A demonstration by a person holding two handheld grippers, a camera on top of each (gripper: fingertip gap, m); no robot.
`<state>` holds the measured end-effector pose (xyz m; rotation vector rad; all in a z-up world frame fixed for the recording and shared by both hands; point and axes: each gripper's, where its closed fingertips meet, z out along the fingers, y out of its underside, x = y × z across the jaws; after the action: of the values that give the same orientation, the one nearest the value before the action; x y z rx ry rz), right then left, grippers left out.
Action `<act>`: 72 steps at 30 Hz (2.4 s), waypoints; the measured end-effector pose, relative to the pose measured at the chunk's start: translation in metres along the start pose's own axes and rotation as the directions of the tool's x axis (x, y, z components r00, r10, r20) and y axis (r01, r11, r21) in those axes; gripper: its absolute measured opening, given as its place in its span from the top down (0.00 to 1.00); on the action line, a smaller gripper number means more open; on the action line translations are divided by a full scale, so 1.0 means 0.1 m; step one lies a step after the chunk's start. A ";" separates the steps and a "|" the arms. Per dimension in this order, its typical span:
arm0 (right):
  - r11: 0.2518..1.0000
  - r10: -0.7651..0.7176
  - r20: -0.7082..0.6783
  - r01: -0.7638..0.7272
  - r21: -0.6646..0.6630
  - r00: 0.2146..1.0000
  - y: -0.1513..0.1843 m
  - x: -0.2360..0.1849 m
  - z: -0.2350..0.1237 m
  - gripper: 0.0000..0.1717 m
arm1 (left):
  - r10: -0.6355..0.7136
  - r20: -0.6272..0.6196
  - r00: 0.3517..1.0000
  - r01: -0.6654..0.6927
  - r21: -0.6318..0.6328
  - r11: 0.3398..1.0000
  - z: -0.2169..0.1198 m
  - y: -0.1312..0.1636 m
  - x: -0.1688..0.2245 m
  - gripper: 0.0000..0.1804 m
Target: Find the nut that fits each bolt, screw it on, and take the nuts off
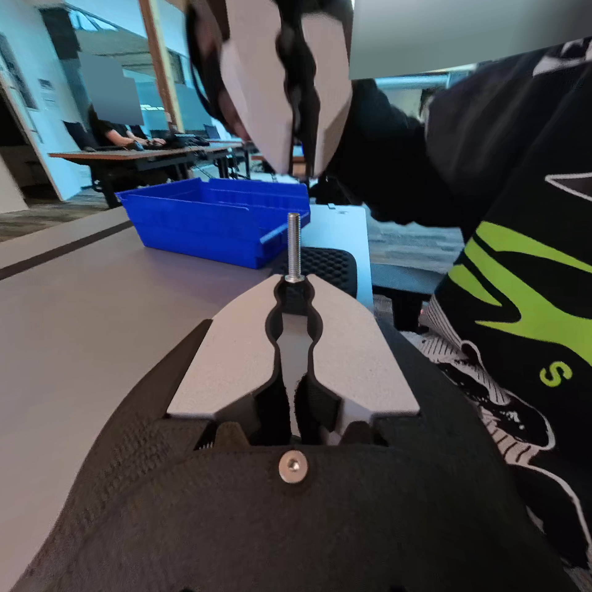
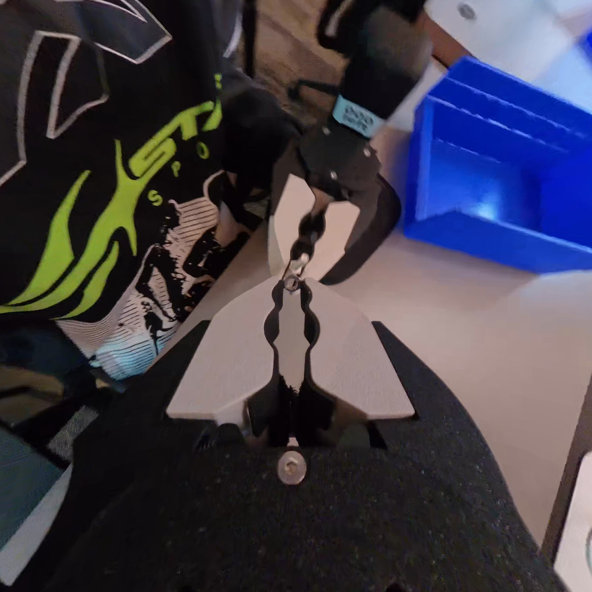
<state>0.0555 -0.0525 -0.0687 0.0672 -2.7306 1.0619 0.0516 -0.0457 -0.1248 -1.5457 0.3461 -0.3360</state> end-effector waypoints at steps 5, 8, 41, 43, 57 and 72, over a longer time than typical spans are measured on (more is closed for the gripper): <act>0.982 -0.097 0.178 0.123 -0.142 0.979 -0.04 -0.07 0.12 0.94 | -0.006 -0.075 0.997 0.000 -0.086 0.996 0.05 0.12 0.12 0.95; 0.968 -0.100 0.242 0.151 -0.202 0.965 0.01 -0.10 0.18 0.94 | -0.020 -0.086 0.996 0.011 -0.097 0.995 0.05 0.13 0.13 0.95; 0.957 0.059 0.166 -0.009 -0.290 0.984 0.20 0.10 0.25 0.94 | -0.063 0.050 0.997 0.068 -0.091 0.994 0.05 0.13 -0.07 0.95; 0.952 0.089 0.145 -0.041 -0.305 0.985 0.21 0.12 0.25 0.94 | -0.068 0.067 0.995 0.074 -0.090 0.993 0.05 0.13 -0.09 0.95; 0.940 0.131 0.086 -0.096 -0.327 0.988 0.21 0.19 0.25 0.93 | -0.081 0.090 0.993 0.087 -0.070 0.994 0.04 0.11 -0.14 0.95; 0.967 0.197 0.011 -0.192 -0.168 0.980 0.17 0.23 0.25 0.83 | -0.072 0.116 0.991 0.079 -0.053 0.995 0.02 0.09 -0.18 0.95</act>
<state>0.0265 -0.0558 -0.0928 -0.2183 -2.8864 0.8787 0.0366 -0.0362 -0.1333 -1.6300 0.2096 -0.2974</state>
